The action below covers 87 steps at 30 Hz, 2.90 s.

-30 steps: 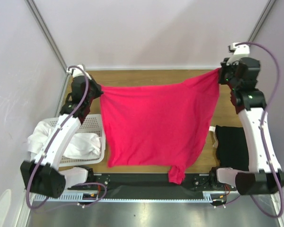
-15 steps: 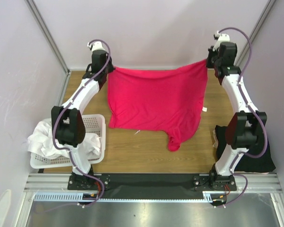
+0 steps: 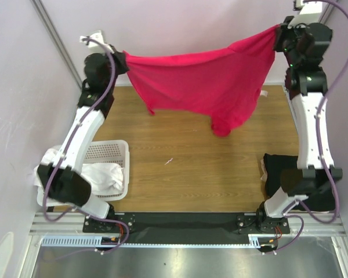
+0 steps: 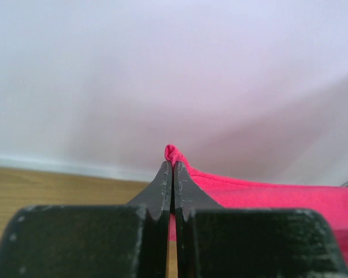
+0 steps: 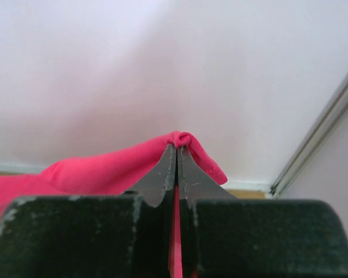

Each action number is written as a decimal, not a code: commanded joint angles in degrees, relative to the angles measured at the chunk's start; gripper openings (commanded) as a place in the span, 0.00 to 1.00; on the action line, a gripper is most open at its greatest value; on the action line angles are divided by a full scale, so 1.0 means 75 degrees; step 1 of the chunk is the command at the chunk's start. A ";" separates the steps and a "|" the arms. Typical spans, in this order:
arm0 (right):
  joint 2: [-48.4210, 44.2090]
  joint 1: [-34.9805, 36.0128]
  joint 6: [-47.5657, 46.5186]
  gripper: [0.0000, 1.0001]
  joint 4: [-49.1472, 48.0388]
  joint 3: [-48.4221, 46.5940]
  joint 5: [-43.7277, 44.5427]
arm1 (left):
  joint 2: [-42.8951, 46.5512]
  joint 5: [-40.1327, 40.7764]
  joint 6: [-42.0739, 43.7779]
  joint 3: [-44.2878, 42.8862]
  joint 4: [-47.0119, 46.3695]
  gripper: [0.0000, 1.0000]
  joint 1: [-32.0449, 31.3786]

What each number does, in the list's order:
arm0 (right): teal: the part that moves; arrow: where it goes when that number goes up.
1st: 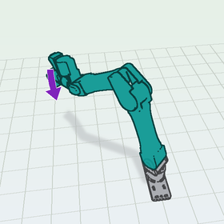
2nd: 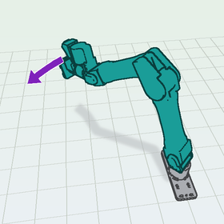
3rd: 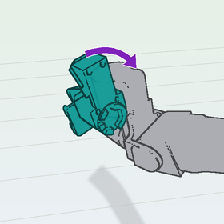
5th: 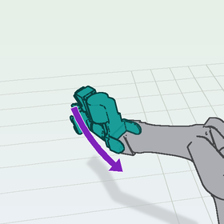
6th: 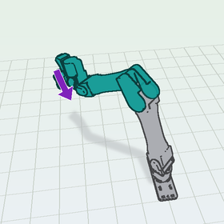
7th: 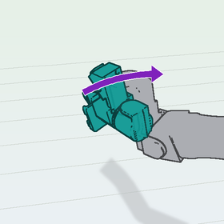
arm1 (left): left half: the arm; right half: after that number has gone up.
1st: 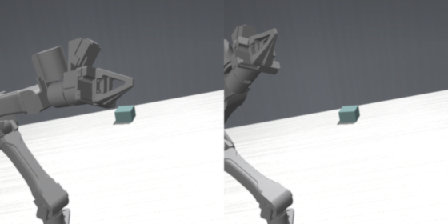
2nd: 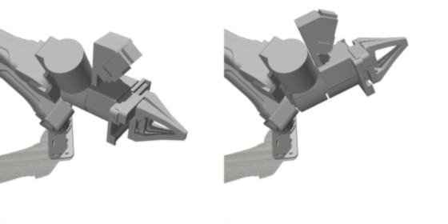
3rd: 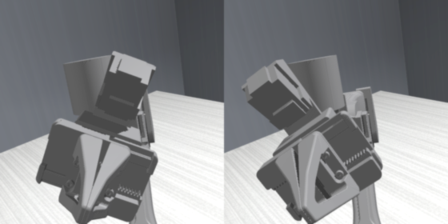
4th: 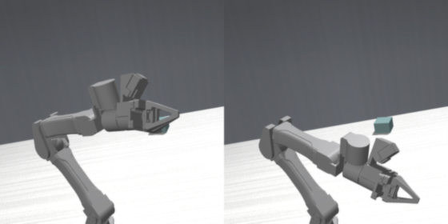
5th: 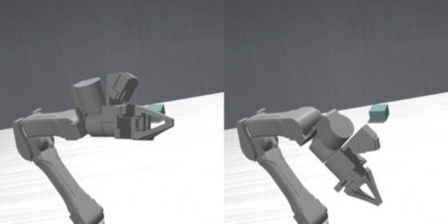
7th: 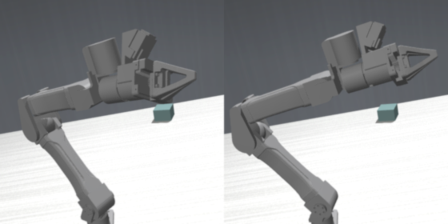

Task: Fold and stack the t-shirts
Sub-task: Flatten the tshirt out

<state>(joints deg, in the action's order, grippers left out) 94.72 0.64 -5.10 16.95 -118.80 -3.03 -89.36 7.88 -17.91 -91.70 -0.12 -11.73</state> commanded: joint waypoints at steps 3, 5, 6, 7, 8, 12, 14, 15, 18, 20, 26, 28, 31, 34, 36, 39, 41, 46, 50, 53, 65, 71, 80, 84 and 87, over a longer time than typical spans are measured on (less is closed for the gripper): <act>-0.1623 -0.0039 -0.0560 0.00 -0.0057 0.0324 0.0157 | 0.1798 -0.0043 0.0325 0.0694 -0.0570 0.00 0.0028; -0.2056 -0.0039 -0.0678 0.00 0.0152 0.0360 0.0262 | 0.2117 -0.0008 0.0396 0.0801 -0.0384 0.00 0.0028; -0.2175 -0.0027 -0.0807 0.00 0.0224 0.0337 0.0298 | 0.2280 -0.0008 0.0442 0.0813 -0.0278 0.00 0.0028; -0.2327 -0.0027 -0.0854 0.00 0.0294 0.0313 0.0345 | 0.2514 -0.0031 0.0524 0.0801 -0.0173 0.00 0.0028; -0.2560 -0.0027 -0.0889 0.00 0.0422 0.0290 0.0391 | 0.2633 -0.0031 0.0548 0.0801 -0.0044 0.00 0.0028; -0.3042 -0.0027 -0.1065 0.00 0.0973 0.0009 0.0673 | 0.3172 -0.0078 0.0619 0.0836 0.0612 0.00 0.0017; -0.3195 -0.0027 -0.1159 0.00 0.1382 -0.0131 0.0708 | 0.3418 -0.0078 0.0677 0.0836 0.0742 0.00 0.0017; -0.3335 -0.0027 -0.1171 0.00 0.1477 -0.0190 0.0778 | 0.3500 -0.0078 0.0700 0.0813 0.0882 0.00 0.0017; -0.3663 -0.0039 -0.1230 0.00 0.1759 -0.0237 0.0931 | 0.3723 -0.0054 0.0864 0.0673 0.1210 0.00 0.0005; -0.3769 -0.0027 -0.1265 0.00 0.1969 -0.0296 0.1001 | 0.3770 -0.0101 0.1028 0.0450 0.1502 0.00 0.0017; -0.3699 -0.0027 -0.1347 0.00 0.3022 -0.1478 0.1118 | 0.3934 -0.0476 0.1041 -0.0031 0.2170 0.00 0.0005; -0.3641 -0.0027 -0.1370 0.00 0.3433 -0.2015 0.1153 | 0.3981 -0.0476 0.0947 -0.0125 0.2417 0.00 0.0005; -0.3827 -0.0027 -0.1510 0.00 0.3506 -0.2125 0.1329 | 0.4063 -0.0453 0.0877 -0.0160 0.2944 0.00 -0.0018; -0.4051 -0.0027 -0.1627 0.00 0.3459 -0.2124 0.1493 | 0.4168 -0.0348 0.0865 -0.0078 0.3250 0.00 -0.0042; -0.4203 -0.0027 -0.1686 0.00 0.3494 -0.2066 0.1599 | 0.4250 -0.0324 0.0865 -0.0031 0.3297 0.00 -0.0054; -0.4401 -0.0027 -0.1768 0.00 0.3541 -0.1798 0.1798 | 0.4450 -0.0231 0.0876 -0.0008 0.3297 0.00 -0.0065; -0.4507 -0.0027 -0.1850 0.00 0.3576 -0.1610 0.1973 | 0.4578 -0.0078 0.0947 -0.0019 0.3367 0.01 -0.0065; -0.4882 -0.0039 -0.1956 0.00 0.3588 -0.1246 0.2091 | 0.4895 0.0121 0.1111 -0.0054 0.3496 0.00 -0.0065; -0.5222 -0.0027 -0.2026 0.00 0.3599 -0.1035 0.2114 | 0.5129 0.0016 0.1134 -0.0031 0.3648 0.00 -0.0077; -0.5584 -0.0027 -0.2085 0.00 0.3564 -0.0696 0.2243 | 0.5293 -0.0066 0.1088 0.0062 0.3684 0.00 -0.0066; -0.6160 -0.0027 -0.1347 0.00 0.4232 -0.0774 0.2548 | 0.5599 -0.0418 0.0619 -0.0100 0.4292 0.00 -0.0077; -0.5961 -0.0027 -0.1534 0.00 0.3881 -0.1328 0.2571 | 0.5341 -0.0300 0.0350 -0.0746 0.4890 0.00 -0.0065; -0.5177 0.0441 -0.2085 0.00 0.3763 0.0086 0.3906 | 0.4627 -0.0031 -0.0143 0.0987 0.4458 0.00 -0.0077; -0.5000 0.0430 -0.2062 0.00 0.3740 0.1214 0.4411 | 0.4158 -0.0031 -0.0295 0.1771 0.4189 0.00 -0.0077; -0.4860 0.0430 -0.1805 0.00 0.3507 0.2092 0.4435 | 0.3795 0.0062 -0.0319 0.2125 0.3896 0.00 -0.0077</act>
<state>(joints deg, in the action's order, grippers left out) 57.91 4.32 -17.63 47.29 -106.45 21.43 -60.18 1.63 -20.36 -77.47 30.98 -13.02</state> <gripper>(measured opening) 0.011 0.011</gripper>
